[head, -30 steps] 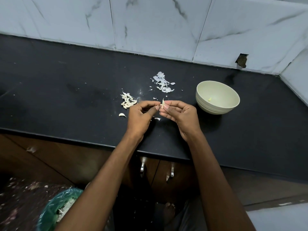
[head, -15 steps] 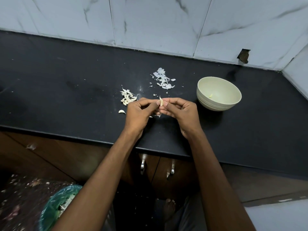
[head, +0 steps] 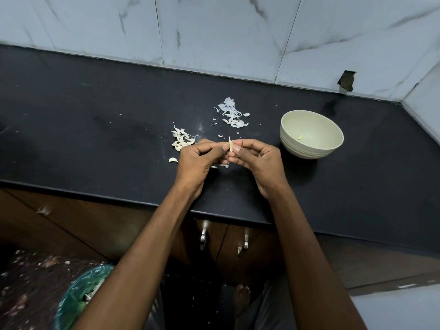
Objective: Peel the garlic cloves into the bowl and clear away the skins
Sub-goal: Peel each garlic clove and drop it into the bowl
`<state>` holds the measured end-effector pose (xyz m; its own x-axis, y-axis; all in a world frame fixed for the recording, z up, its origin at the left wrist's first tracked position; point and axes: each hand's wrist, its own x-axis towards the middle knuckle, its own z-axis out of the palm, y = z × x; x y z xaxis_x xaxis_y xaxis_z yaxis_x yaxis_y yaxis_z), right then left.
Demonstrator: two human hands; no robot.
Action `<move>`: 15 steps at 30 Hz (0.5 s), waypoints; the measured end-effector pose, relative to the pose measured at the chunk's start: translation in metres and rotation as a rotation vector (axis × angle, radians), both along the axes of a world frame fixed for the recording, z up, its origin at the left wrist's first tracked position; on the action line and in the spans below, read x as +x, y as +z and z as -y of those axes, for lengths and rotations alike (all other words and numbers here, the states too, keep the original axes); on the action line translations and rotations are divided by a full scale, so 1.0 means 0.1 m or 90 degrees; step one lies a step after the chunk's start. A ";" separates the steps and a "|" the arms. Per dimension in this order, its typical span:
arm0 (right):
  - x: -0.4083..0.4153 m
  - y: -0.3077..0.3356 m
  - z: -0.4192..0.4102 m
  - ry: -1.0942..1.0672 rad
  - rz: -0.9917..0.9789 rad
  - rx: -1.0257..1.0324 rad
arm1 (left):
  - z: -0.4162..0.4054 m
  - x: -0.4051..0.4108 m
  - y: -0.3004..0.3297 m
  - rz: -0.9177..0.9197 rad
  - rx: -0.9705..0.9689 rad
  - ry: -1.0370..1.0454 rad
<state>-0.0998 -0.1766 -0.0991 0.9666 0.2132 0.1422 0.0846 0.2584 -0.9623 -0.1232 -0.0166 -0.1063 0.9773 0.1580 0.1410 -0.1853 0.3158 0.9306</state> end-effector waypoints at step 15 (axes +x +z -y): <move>-0.01 0.00 -0.01 -0.021 0.024 0.000 | -0.01 0.01 0.00 0.003 -0.001 -0.014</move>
<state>-0.1004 -0.1760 -0.0992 0.9669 0.1818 0.1791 0.1296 0.2548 -0.9583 -0.1227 -0.0159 -0.1067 0.9799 0.1367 0.1456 -0.1829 0.3211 0.9292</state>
